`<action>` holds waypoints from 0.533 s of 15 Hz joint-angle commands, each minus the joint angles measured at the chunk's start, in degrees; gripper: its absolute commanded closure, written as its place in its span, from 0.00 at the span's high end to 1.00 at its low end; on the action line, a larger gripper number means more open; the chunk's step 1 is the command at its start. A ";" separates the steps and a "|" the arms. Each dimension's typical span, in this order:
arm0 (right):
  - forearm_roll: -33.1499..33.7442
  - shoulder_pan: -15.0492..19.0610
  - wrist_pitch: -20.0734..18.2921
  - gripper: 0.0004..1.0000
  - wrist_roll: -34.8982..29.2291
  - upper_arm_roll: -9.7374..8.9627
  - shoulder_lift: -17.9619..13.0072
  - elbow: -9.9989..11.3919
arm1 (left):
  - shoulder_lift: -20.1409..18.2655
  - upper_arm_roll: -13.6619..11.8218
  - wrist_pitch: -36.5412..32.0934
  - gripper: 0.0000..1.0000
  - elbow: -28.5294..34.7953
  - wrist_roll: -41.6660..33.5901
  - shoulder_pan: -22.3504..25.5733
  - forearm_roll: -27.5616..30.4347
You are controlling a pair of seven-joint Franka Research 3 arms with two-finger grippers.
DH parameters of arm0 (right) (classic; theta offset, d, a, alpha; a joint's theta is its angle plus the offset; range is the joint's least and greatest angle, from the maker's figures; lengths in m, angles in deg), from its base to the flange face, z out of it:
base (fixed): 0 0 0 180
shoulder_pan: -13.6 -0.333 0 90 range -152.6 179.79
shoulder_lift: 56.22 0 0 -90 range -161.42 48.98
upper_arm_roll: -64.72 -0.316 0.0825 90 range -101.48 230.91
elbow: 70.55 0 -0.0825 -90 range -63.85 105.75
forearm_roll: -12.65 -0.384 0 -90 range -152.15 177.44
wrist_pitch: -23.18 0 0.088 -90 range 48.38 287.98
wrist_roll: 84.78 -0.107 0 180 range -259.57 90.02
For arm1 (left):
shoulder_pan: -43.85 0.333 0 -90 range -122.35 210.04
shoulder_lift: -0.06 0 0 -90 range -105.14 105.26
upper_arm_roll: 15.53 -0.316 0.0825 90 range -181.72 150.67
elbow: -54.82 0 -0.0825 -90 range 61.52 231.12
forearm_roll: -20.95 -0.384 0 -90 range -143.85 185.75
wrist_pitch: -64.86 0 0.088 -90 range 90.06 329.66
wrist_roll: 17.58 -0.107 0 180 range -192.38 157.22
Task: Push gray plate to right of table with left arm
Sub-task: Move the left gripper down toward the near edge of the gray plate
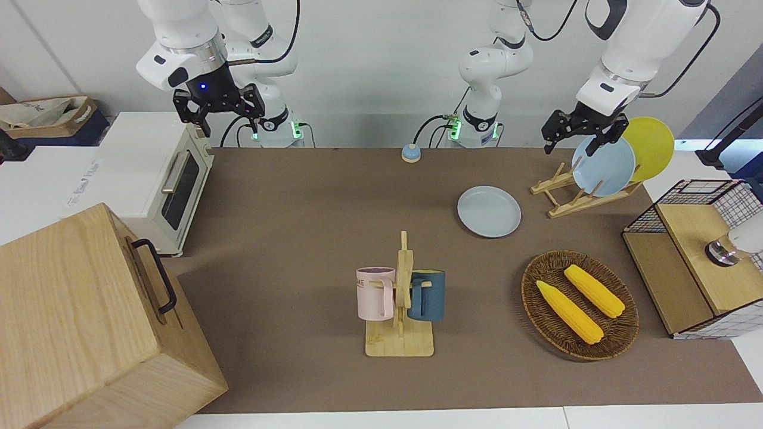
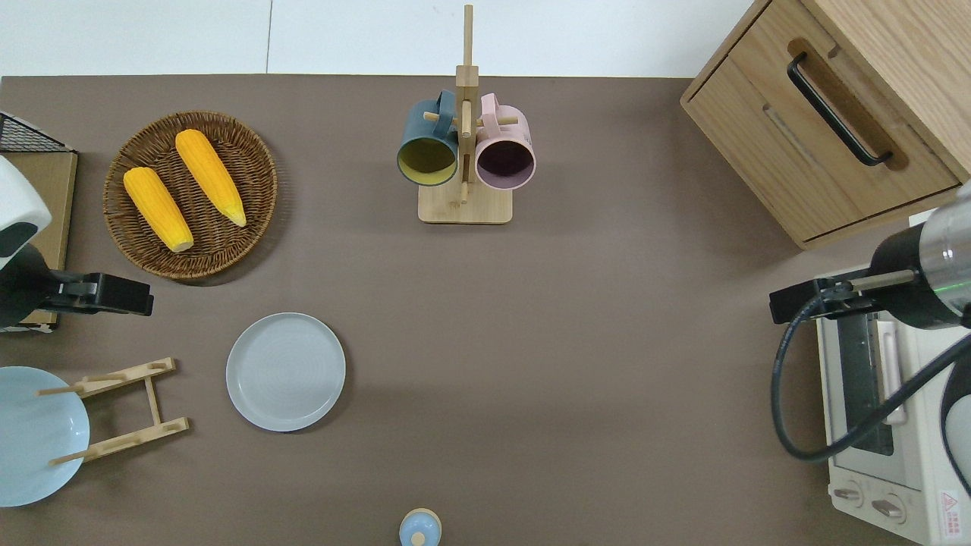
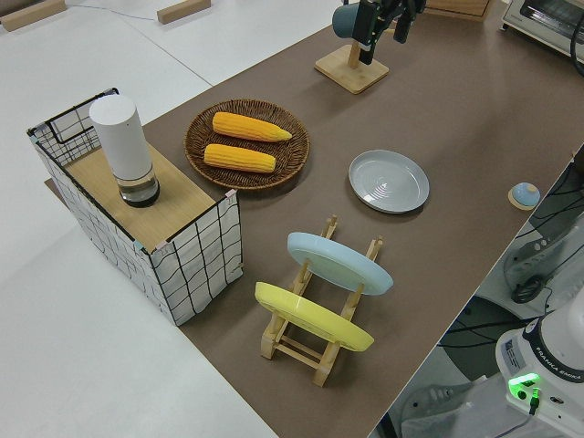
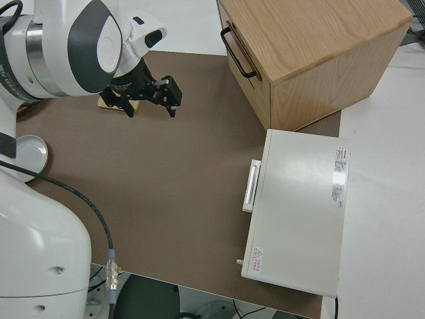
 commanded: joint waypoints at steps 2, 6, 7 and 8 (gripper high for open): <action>-0.46 0.63 -0.69 0.98 0.15 -0.23 -0.43 0.03 | 0.26 0.01 -0.53 1.00 0.10 1.08 -0.61 -0.29; -0.46 0.63 -0.69 0.98 0.15 -0.32 -0.43 0.03 | 0.25 0.01 -0.97 0.99 0.10 1.08 -0.08 -0.21; -0.46 0.63 -0.69 0.98 0.15 -0.32 -0.43 -0.05 | 0.25 -0.08 -1.05 0.99 0.10 1.16 -0.08 -0.20; -0.46 0.63 -0.69 0.98 0.06 -0.32 -0.43 -0.06 | 0.25 -0.08 -1.14 0.99 0.10 1.25 -0.43 -0.20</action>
